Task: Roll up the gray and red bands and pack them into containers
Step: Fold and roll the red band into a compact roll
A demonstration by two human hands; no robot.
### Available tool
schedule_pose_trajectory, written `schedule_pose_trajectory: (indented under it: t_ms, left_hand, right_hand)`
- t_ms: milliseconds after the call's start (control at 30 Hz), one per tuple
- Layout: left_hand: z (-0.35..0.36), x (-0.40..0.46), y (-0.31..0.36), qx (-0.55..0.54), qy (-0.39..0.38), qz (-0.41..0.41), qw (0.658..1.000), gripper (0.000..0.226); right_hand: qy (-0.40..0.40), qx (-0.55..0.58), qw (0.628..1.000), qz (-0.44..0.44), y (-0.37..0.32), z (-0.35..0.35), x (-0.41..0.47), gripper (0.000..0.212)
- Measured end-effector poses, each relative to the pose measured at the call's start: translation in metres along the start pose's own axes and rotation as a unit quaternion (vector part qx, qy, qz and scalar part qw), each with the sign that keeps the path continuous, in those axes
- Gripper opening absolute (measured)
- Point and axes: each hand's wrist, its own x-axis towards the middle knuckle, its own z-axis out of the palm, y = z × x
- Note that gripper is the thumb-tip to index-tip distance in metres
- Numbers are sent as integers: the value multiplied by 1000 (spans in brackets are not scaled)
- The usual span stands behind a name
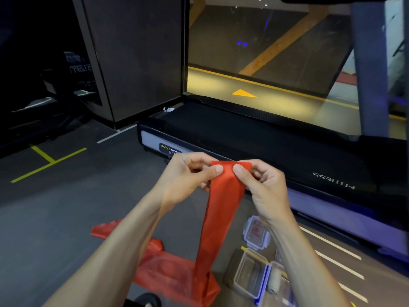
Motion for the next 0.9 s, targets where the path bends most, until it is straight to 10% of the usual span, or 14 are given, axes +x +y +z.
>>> schedule_pose_trajectory:
  t_ms: [900]
  left_hand:
    - [-1,0,1,3,24,-3,1000,11]
  right_hand:
    - [12,-6,1000,2,0,2,0,7]
